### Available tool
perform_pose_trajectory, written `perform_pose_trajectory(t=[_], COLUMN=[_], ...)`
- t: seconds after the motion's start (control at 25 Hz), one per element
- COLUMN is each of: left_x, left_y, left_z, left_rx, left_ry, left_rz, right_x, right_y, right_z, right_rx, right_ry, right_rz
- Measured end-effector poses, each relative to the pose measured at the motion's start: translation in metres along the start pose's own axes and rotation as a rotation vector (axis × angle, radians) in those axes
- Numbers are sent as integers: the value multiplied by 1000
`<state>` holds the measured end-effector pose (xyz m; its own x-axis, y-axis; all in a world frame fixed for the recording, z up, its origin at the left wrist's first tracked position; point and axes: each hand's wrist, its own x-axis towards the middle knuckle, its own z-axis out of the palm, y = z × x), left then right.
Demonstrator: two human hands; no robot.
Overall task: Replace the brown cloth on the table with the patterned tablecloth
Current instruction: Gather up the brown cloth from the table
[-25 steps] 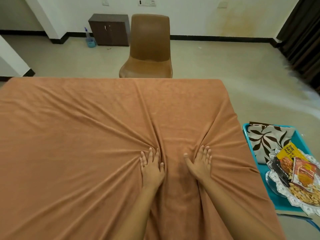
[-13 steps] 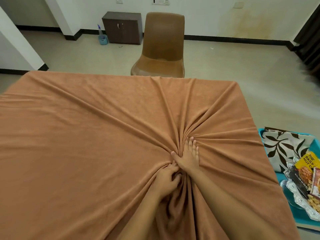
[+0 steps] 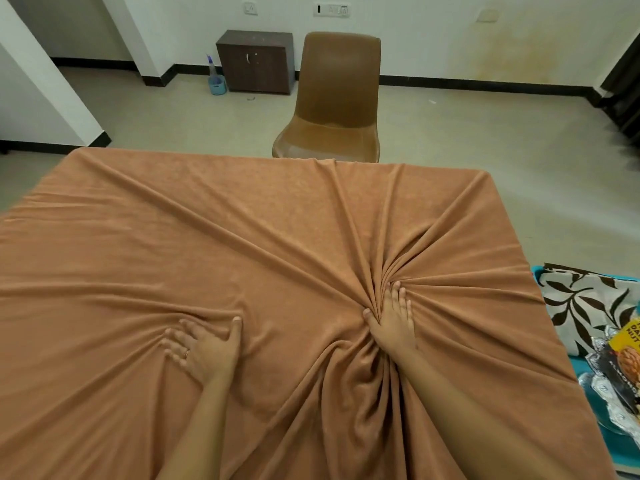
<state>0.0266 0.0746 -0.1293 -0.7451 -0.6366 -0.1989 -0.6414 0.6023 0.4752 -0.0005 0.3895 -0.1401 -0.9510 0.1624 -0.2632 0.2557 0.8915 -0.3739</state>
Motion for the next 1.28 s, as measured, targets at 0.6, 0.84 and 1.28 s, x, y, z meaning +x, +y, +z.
perform_pose_trajectory(t=[0.6,0.84,1.28], left_x=[-89,-40,11], left_y=[145,126,96], left_z=[106,41,66], left_rx=[-154,-415,130], left_ry=[-760,-770,-270], left_rz=[938,809,625], right_x=[1,0,-1], right_y=[-7,-6,-10], right_z=[-7,-6,-9], right_rx=[307,165,193], right_ry=[37,63,51], right_rz=[115,89,91])
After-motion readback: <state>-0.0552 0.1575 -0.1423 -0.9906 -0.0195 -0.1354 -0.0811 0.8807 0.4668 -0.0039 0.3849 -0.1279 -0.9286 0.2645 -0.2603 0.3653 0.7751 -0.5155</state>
